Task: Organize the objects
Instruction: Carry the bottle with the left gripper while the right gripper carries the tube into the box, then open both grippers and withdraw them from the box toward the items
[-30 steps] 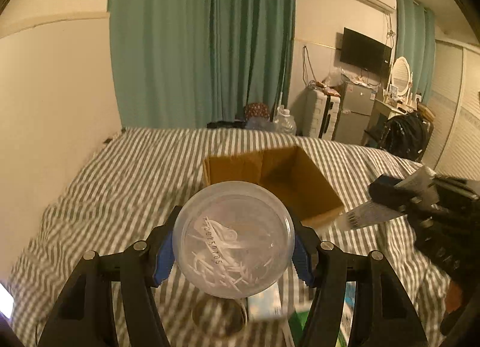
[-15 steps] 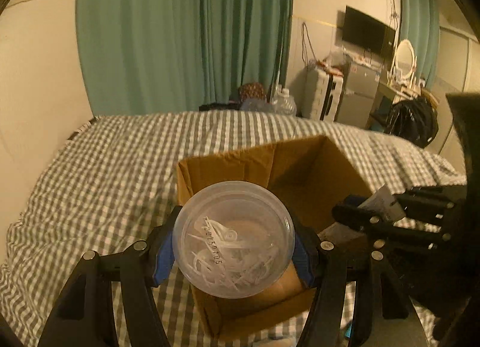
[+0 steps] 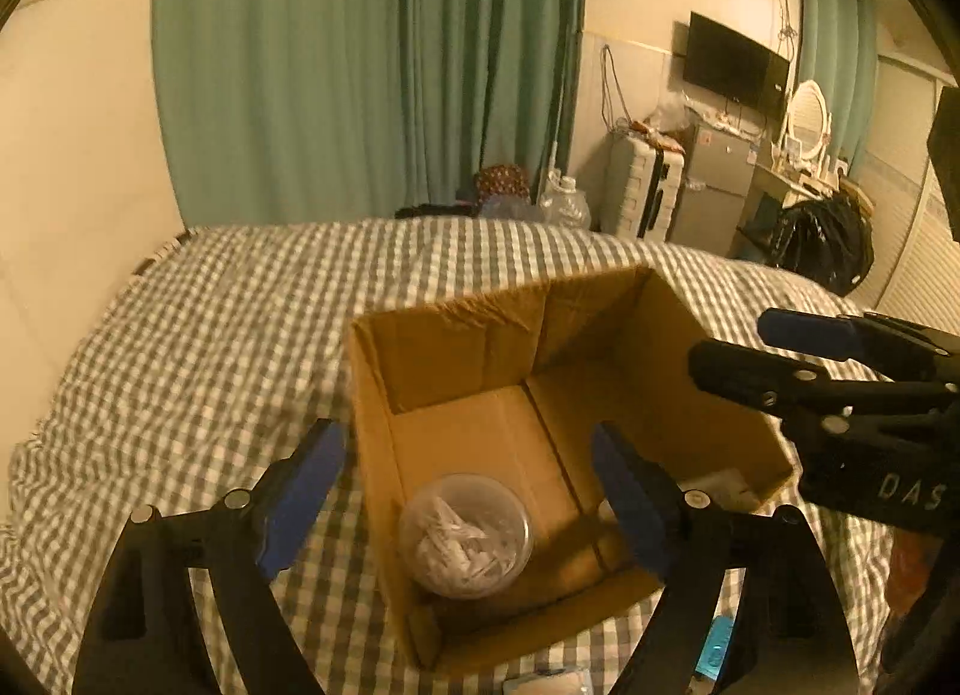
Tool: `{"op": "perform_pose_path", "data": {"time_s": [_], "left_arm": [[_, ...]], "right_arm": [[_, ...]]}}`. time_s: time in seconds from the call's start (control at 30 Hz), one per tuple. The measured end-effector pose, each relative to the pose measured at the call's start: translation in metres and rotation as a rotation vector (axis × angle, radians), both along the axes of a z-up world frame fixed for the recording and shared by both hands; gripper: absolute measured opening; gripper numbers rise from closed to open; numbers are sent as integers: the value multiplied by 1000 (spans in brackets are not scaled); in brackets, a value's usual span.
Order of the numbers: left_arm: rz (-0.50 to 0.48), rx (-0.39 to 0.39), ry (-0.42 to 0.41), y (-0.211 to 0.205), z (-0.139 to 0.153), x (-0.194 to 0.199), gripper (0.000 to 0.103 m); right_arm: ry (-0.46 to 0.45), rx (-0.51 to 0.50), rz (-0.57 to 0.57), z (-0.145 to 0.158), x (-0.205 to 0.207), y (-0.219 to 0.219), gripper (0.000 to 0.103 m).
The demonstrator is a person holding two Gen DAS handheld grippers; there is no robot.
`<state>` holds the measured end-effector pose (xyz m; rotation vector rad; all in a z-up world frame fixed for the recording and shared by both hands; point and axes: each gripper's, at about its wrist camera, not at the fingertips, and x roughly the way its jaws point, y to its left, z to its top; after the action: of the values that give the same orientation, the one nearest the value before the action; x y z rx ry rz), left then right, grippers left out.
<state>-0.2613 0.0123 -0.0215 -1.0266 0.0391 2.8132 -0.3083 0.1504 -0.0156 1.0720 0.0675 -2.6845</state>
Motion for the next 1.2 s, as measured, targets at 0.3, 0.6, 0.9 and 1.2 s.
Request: {"op": "perform_pose_path", "data": {"time_s": [0.3,0.6,0.9,1.2], "left_arm": [[12,4,80,-11,68,59,103],[19,-52,141,-27,107,149,103],[50,-64,103,-46,70,212,103],[139,-114,40,-66,-9,241,103]], "right_arm": [[93,33,-37,70,75,4,92],[158,72,-90,112,181,-3,103],[90,57,-102,74,246,-16,103],[-48,80,-113,-12,262,-45,103]]}}
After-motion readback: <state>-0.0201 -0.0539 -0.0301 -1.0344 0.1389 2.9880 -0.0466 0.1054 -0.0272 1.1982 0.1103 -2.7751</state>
